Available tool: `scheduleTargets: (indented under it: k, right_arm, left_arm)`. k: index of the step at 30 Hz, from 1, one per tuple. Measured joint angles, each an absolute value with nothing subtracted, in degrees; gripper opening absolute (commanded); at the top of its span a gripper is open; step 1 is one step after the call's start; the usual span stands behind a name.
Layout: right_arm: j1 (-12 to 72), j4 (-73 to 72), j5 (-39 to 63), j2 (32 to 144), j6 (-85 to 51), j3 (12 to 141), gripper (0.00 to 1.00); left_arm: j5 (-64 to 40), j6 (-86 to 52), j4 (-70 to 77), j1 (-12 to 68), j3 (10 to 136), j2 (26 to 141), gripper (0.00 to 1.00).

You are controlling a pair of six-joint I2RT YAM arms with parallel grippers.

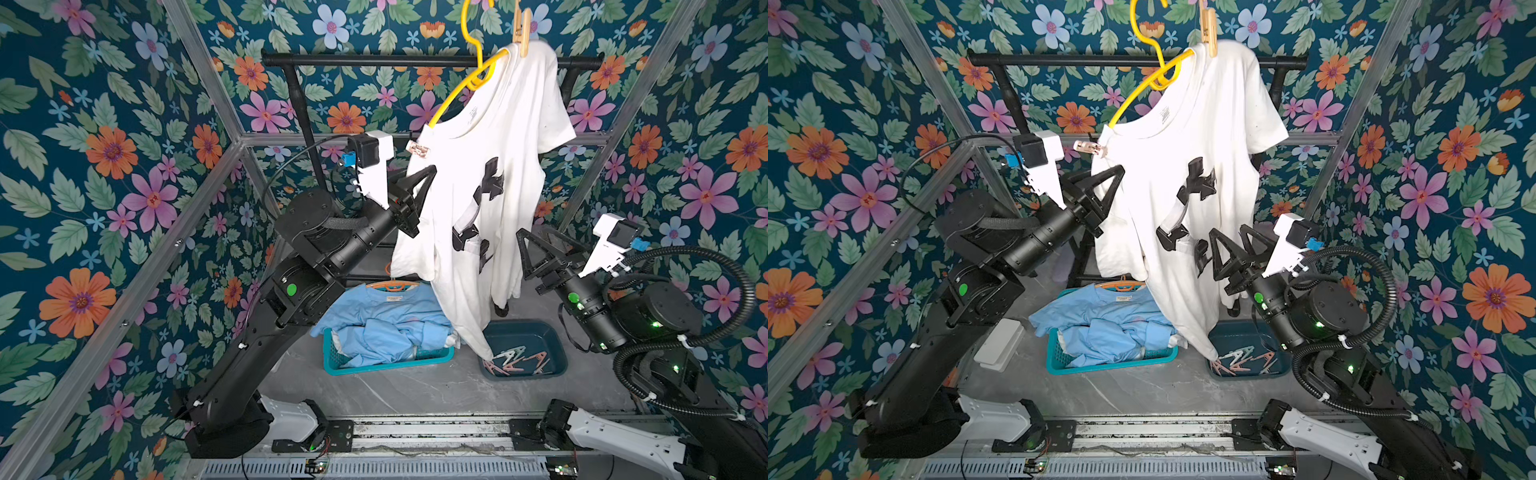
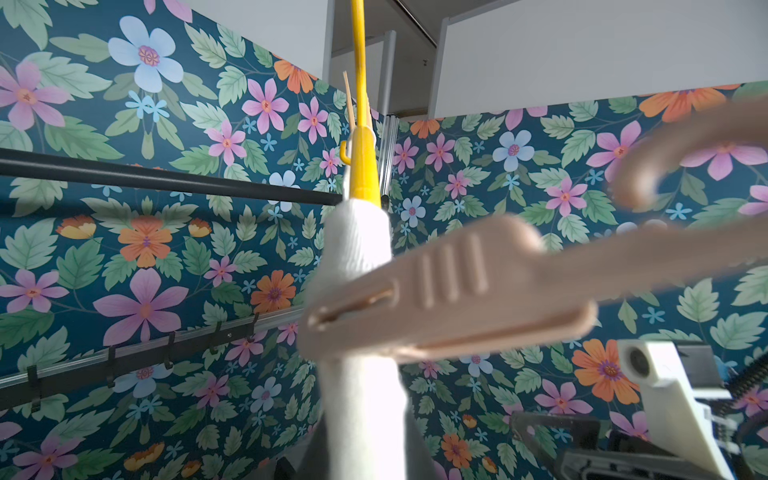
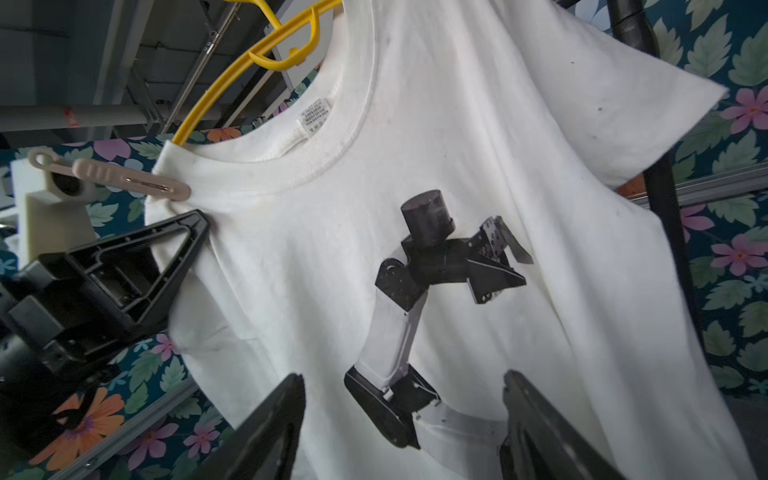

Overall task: Use clothespins to secure the t-shirt on both sides of the hanger
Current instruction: Hang the hanger on the clothesline.

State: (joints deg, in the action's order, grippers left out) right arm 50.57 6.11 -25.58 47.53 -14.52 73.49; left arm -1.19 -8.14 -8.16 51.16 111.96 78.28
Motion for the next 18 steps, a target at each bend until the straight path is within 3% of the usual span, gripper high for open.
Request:
scheduleTargets:
  k: [5,10,18]
  right_arm:
    - [50.57,3.11,-34.72,48.18,-9.13,67.7,0.52]
    - [47.77,0.69,-39.64,49.76,-5.43,63.94,0.49]
    - [36.32,3.2,-34.65,54.15,-12.71,64.31,0.46]
  left_arm:
    - [2.15,-8.6,-7.51,51.37,113.3,79.57,0.0]
    - [4.47,-8.88,-7.84,52.23,113.3,79.57,0.0]
    - [5.74,-10.79,-10.94,54.43,111.04,77.62,0.0]
